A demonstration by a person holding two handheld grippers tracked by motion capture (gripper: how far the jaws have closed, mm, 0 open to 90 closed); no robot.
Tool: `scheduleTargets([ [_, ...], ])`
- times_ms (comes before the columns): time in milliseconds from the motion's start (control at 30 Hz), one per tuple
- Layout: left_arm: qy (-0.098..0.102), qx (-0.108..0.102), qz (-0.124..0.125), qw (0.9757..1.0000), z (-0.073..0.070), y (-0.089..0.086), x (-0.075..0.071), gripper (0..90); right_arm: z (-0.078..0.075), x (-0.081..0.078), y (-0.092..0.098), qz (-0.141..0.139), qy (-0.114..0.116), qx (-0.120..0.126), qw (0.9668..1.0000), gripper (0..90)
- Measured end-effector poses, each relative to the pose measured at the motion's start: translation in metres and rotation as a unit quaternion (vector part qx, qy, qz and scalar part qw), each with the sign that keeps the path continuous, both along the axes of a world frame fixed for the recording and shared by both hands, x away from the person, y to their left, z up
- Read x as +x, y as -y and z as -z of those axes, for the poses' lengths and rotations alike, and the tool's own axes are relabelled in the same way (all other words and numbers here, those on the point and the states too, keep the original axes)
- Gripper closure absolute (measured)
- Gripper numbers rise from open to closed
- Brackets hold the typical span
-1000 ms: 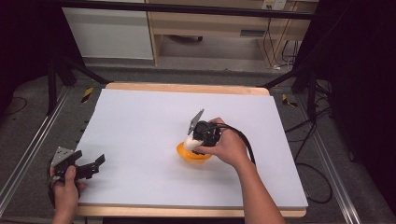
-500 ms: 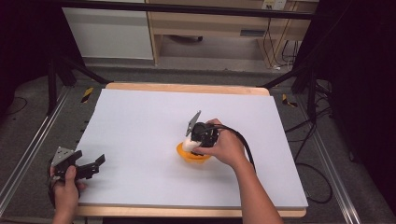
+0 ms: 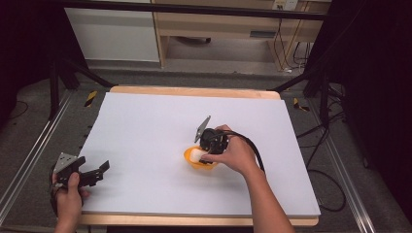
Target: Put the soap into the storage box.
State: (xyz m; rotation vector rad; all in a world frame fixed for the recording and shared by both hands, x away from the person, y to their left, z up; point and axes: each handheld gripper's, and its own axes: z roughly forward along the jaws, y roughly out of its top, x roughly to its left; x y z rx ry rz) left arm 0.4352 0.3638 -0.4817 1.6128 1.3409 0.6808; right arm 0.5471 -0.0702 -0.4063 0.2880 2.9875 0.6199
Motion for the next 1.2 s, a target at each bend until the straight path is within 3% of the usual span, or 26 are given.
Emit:
scheduleTargets([
  [133,0.000,0.000,0.000,1.0000,0.000,0.000,0.000,1.2,-0.011,-0.001,0.007,0.018,0.005,0.026,0.9995,45.6],
  [567,0.000,0.004,-0.001,1.0000,0.000,0.001,0.000,1.2,-0.017,-0.001,0.042,0.071,0.024,0.064,0.9951,37.3],
  [667,0.000,0.004,-0.001,1.0000,0.000,0.001,0.000,1.2,-0.017,-0.002,0.057,0.104,0.025,0.082,0.9909,31.7],
  [733,0.000,0.005,-0.001,1.0000,0.000,0.001,0.000,1.2,-0.017,-0.002,0.061,0.110,0.025,0.085,0.9900,30.6],
  [800,0.000,0.005,-0.001,1.0000,0.000,0.001,0.000,1.2,-0.016,-0.003,0.075,0.130,0.031,0.101,0.9859,28.7],
  [833,0.000,0.005,-0.001,1.0000,0.000,0.001,0.000,1.2,-0.016,-0.003,0.075,0.130,0.031,0.101,0.9859,28.7],
  [1000,-0.001,0.006,-0.001,1.0000,0.000,0.001,0.000,1.2,-0.014,-0.007,0.098,0.167,0.037,0.115,0.9785,24.3],
  [1200,-0.001,0.006,-0.002,1.0000,0.000,0.001,0.000,1.2,-0.012,-0.010,0.112,0.187,0.042,0.117,0.9746,17.9],
])
